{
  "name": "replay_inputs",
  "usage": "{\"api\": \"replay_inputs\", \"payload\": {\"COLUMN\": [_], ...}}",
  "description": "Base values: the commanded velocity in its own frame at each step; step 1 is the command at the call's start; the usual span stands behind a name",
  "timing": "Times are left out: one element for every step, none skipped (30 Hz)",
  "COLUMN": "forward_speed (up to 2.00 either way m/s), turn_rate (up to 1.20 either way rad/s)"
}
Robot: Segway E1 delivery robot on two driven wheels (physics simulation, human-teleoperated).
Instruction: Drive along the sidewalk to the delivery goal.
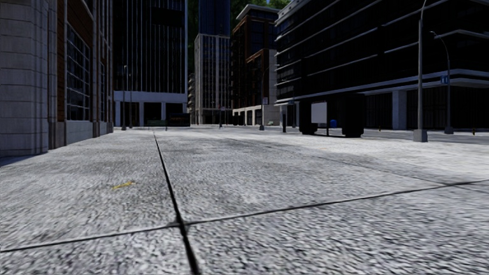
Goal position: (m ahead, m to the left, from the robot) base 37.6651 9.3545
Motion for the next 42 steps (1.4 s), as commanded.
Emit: {"api": "replay_inputs", "payload": {"forward_speed": [2.0,2.0,2.0,2.0,2.0,2.0,2.0,2.0,2.0,2.0,2.0,2.0,2.0,2.0,2.0,2.0,2.0,2.0,2.0,2.0,2.0,2.0,2.0,2.0,2.0,2.0,2.0,2.0,2.0,2.0,2.0,2.0,2.0,2.0,2.0,2.0,2.0,2.0,2.0,2.0,2.0,2.0], "turn_rate": [0.0,0.0,0.0,0.0,0.0,0.0,0.0,0.0,0.0,0.0,0.0,0.0,0.0,0.0,0.0,0.0,0.0,0.0,0.0,0.0,0.0,0.0,0.0,0.0,0.0,0.0,0.0,0.0,0.0,0.0,0.0,0.0,0.0,0.0,0.0,0.0,0.0,0.0,0.0,0.0,0.0,0.0]}}
